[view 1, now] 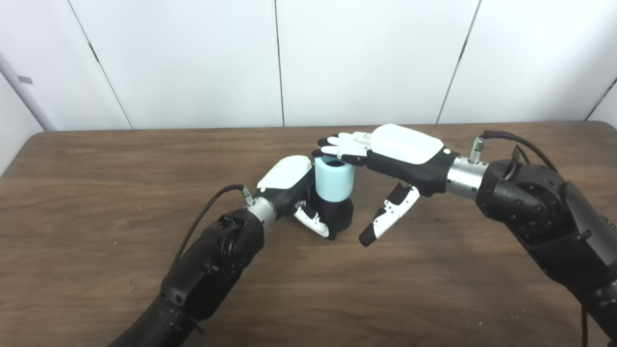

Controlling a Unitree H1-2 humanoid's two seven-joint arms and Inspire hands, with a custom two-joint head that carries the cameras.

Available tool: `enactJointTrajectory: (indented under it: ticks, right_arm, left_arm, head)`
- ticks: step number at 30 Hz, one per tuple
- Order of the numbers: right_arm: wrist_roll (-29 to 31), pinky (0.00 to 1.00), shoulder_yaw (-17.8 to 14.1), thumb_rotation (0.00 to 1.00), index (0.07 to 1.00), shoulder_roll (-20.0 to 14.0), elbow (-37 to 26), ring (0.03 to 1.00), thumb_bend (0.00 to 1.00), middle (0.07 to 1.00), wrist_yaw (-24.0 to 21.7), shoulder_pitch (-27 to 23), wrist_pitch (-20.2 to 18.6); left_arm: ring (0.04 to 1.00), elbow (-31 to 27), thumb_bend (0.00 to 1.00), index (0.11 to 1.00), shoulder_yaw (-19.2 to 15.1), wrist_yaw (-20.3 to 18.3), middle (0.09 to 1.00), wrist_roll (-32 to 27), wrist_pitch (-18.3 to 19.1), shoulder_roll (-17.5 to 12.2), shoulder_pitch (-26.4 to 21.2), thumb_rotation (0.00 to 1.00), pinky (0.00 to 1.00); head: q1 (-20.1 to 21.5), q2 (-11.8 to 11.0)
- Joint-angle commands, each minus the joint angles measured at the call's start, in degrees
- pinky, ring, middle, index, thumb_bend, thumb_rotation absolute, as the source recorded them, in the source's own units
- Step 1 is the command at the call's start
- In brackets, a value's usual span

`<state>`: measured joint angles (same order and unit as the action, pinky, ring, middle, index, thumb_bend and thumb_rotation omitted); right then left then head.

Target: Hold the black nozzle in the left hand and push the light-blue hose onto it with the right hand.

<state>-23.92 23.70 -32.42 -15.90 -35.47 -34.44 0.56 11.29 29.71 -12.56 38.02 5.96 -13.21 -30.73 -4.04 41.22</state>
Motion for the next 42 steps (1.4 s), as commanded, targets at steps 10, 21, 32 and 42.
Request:
enactJointTrajectory:
  ticks: [10,21,32,42]
  right_arm:
    - [-0.09,0.96,2.30,0.69,0.889,-0.51,0.22,0.973,0.75,0.925,-4.07,0.92,0.77]
    - [-6.91,0.79,-7.34,0.40,0.872,8.33,-0.66,0.888,0.63,0.877,13.31,6.00,0.08]
    - [4.95,0.73,-15.34,0.23,1.000,14.67,-0.46,0.890,0.76,0.927,12.32,10.31,-15.42]
    - [10.43,0.66,-18.14,0.19,0.976,16.17,1.40,0.820,0.80,0.896,14.62,17.28,-17.72]
  left_arm:
    - [0.426,3.23,0.52,0.495,1.19,-3.93,0.424,1.58,3.06,-1.57,2.42,0.00,0.39]
    - [0.408,3.52,0.52,0.494,1.19,-3.54,0.405,1.69,2.59,-1.80,2.45,0.00,0.36]
    - [0.389,3.89,0.52,0.491,1.20,-3.43,0.399,1.47,2.71,-1.22,2.40,0.00,0.35]
    - [0.428,3.92,0.53,0.490,0.84,-3.69,0.443,0.82,2.87,-0.89,2.32,0.00,0.38]
  head:
    - [0.07,0.18]
    - [0.49,-0.27]
    - [0.23,-0.42]
    - [-2.68,-0.62]
